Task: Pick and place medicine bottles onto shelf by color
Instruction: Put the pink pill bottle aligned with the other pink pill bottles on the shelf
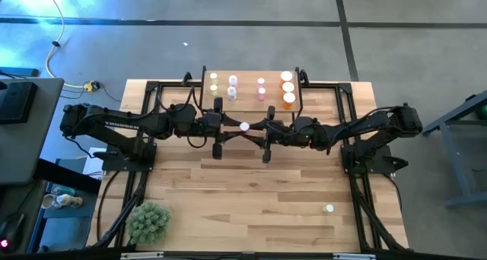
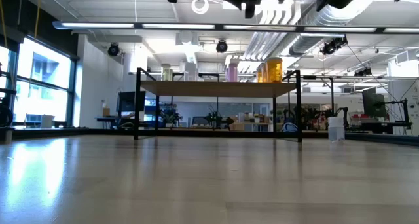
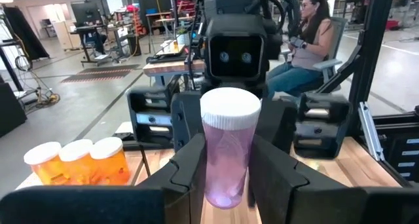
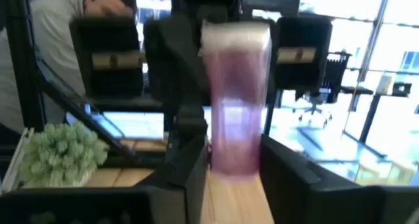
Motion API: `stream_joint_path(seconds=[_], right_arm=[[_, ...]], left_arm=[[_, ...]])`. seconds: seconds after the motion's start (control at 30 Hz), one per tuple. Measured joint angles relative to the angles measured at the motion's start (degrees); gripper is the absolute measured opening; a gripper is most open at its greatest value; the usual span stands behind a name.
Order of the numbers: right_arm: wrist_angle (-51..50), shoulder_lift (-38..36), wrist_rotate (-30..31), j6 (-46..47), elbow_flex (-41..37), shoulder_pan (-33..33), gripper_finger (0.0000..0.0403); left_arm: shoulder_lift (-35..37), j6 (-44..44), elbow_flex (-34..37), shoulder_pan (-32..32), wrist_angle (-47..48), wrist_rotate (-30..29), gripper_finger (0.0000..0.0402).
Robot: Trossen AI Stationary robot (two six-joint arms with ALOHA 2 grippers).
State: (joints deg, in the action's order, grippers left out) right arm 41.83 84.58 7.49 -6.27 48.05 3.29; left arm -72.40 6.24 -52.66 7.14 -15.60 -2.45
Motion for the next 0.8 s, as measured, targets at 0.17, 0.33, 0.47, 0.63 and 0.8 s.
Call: stream_joint_path(seconds=[0.17,0.33,0.47,0.63,0.8], right_arm=[[-2.99,0.02,1.99,1.66,0.0,0.02,0.0171],[-9.84,-1.06,3.58,1.76,-0.02,0.0,0.021],[-19.98,-4.45,6.14,3.76,-0.02,0.0,0.0224],[-28.26,-9.53,9.08,4.93,-0.02,-0.04,0.0225],[-29.11,-14.22,8.82,4.4,0.01,-1.16,0.0225]], left_arm=[[0.02,0.0,0.0,0.02,0.7,-0.69,0.009],[0.02,0.96,0.0,0.02,2.13,-3.72,0.009],[0.02,1.51,0.0,0.02,4.68,-6.95,0.009],[0.02,1.23,0.0,0.0,9.46,-8.51,0.009],[0.04,-1.19,0.23,-0.02,12.32,-8.49,0.009]])
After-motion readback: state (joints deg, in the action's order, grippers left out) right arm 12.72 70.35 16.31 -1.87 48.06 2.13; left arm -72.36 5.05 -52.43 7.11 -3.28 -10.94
